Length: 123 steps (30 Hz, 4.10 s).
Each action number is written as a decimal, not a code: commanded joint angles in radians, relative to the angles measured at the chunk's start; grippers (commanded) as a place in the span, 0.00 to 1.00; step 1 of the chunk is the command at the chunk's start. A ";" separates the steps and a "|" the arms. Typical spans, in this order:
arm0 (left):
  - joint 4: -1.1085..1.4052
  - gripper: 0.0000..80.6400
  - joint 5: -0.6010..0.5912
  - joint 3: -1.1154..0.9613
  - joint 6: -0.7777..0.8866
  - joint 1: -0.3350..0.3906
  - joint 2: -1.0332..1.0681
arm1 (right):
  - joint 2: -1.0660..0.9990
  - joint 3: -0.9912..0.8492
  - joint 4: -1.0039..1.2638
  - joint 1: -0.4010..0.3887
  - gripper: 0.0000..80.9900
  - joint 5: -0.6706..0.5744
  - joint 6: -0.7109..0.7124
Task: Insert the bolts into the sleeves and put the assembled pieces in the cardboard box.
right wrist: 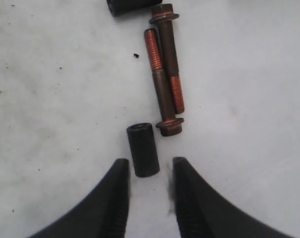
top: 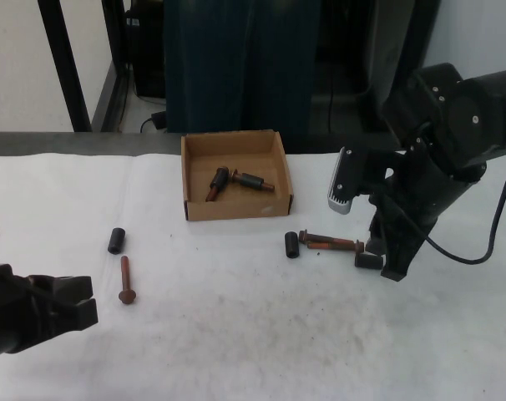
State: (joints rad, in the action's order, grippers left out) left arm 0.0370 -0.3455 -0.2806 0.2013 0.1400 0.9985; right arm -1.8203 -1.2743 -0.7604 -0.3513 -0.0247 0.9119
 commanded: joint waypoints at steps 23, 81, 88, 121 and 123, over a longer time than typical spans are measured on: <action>0.004 0.20 0.004 -0.006 0.001 -0.002 0.001 | -0.043 -0.026 -0.047 0.015 0.36 0.064 0.024; 0.004 0.20 0.004 -0.006 0.001 -0.002 0.001 | -0.195 -0.086 -0.059 0.011 0.31 -0.041 0.103; 0.004 0.20 0.004 -0.006 0.001 -0.002 0.001 | -0.219 -0.086 -0.066 0.011 0.17 -0.041 0.103; 0.004 0.20 0.004 -0.006 0.001 -0.002 0.001 | 0.055 -0.167 -0.342 -0.078 0.00 -0.048 -0.433; 0.004 0.20 0.004 -0.006 0.001 -0.002 0.001 | 0.063 -0.167 -0.344 -0.078 0.00 -0.048 -0.499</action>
State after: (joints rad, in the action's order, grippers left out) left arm 0.0370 -0.3455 -0.2806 0.2013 0.1400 0.9985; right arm -1.7799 -1.4301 -1.0952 -0.4280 -0.0519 0.4881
